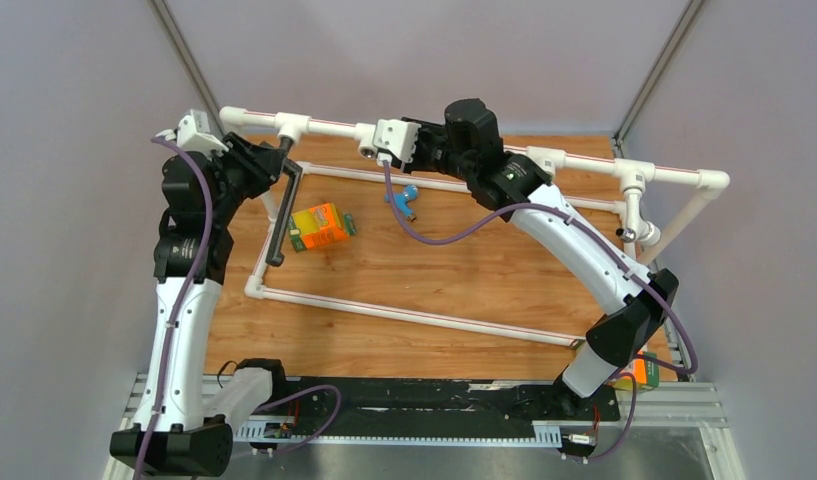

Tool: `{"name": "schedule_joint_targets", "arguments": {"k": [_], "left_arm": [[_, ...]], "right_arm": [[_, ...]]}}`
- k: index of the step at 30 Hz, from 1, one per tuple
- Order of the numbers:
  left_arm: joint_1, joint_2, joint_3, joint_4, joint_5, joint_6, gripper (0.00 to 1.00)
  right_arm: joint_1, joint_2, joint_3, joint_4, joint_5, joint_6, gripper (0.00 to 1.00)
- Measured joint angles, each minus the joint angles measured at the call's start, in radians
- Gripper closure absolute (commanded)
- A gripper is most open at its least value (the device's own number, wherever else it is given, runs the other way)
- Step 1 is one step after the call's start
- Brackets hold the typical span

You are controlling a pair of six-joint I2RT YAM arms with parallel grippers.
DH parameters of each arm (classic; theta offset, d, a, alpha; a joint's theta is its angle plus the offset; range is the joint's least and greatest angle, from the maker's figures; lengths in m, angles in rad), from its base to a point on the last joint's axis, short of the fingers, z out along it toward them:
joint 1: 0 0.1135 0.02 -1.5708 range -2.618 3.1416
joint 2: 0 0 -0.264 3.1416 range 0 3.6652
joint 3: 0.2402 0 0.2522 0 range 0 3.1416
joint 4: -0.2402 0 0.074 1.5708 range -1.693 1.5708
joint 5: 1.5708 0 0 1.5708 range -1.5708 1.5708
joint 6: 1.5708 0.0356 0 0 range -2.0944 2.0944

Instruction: Install the water faucets

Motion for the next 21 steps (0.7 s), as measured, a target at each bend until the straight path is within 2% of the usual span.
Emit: {"name": "schedule_joint_targets", "arguments": {"k": [2,3,7,9,12,16,18,20,21], "left_arm": [[0.001,-0.006,0.001,0.014,0.028,0.024,0.77],[0.001,-0.005,0.002,0.016,0.039,0.037,0.83],[-0.012,0.019,0.043,-0.013,0.060,0.140,0.88],[-0.051,0.046,0.097,-0.071,0.029,0.233,0.88],[-0.158,0.098,0.203,-0.189,-0.102,0.417,0.87],[-0.333,0.178,0.319,-0.307,-0.345,0.633,0.78],[-0.424,0.209,0.349,-0.342,-0.479,0.732,0.70],[-0.507,0.232,0.360,-0.360,-0.608,0.819,0.54],[-0.543,0.241,0.365,-0.371,-0.666,0.854,0.48]], "right_arm": [[0.001,-0.002,-0.001,0.000,-0.001,0.000,1.00],[0.001,-0.002,-0.002,0.001,0.000,-0.001,1.00],[0.000,-0.002,-0.002,0.002,0.003,-0.001,1.00],[-0.002,-0.002,-0.002,0.002,0.003,-0.002,1.00],[-0.006,-0.002,-0.002,0.001,0.003,-0.005,1.00],[-0.015,-0.003,-0.002,-0.004,0.007,-0.005,1.00],[-0.018,-0.005,-0.002,-0.013,0.011,-0.005,1.00],[-0.018,-0.008,-0.002,-0.020,0.015,-0.004,1.00],[-0.018,-0.010,-0.002,-0.026,0.018,-0.004,1.00]]}}
